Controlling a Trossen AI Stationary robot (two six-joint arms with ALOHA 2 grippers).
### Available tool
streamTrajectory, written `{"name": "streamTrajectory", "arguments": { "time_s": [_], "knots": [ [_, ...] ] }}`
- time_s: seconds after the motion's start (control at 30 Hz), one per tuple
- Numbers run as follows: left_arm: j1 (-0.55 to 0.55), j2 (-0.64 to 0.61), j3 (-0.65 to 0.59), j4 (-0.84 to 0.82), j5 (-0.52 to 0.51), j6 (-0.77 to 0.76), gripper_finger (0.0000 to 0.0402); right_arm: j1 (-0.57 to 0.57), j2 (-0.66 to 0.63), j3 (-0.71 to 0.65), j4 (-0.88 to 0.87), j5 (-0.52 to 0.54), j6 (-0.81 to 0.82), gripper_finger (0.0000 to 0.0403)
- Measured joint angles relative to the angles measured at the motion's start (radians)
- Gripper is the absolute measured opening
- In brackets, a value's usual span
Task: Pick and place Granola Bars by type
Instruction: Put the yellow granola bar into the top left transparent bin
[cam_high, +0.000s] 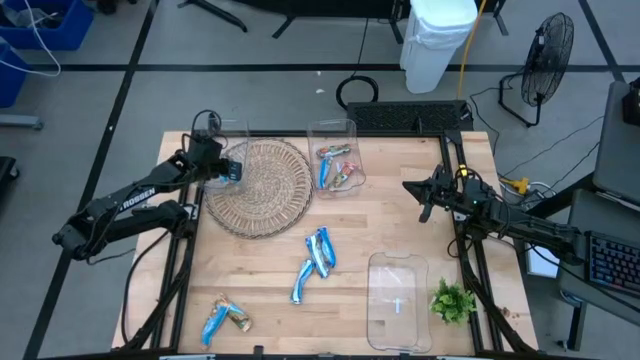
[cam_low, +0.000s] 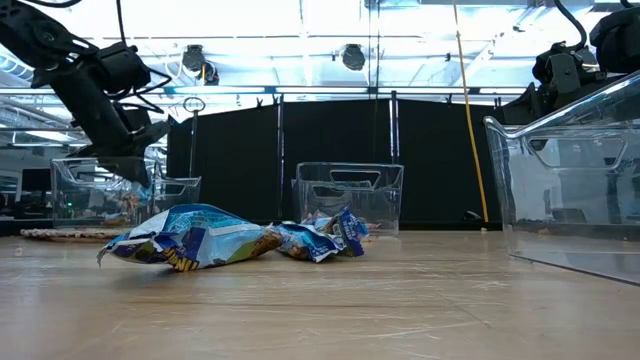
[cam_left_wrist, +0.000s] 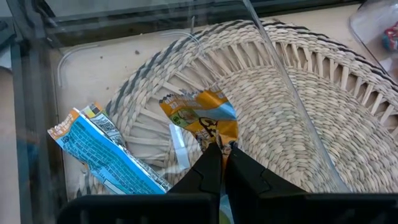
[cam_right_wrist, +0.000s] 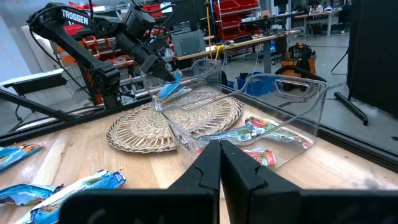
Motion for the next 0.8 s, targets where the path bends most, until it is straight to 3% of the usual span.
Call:
{"name": "streamTrajectory", "arguments": {
  "time_s": [0.33, 0.63, 0.8],
  "knots": [
    [0.0, 0.0, 0.0, 0.005, -0.003, -0.004, 0.0026, 0.0, 0.0, 0.0, 0.0, 0.0, 0.0, 0.0],
    [0.0, 0.0, 0.0, 0.073, -0.001, 0.027, 0.0111, 0.0, 0.0, 0.0, 0.0, 0.0, 0.0, 0.0],
    [-0.001, -0.014, 0.004, 0.104, 0.059, 0.09, 0.014, 0.0, 0.0, 0.0, 0.0, 0.0, 0.0, 0.0]
  ]
}}
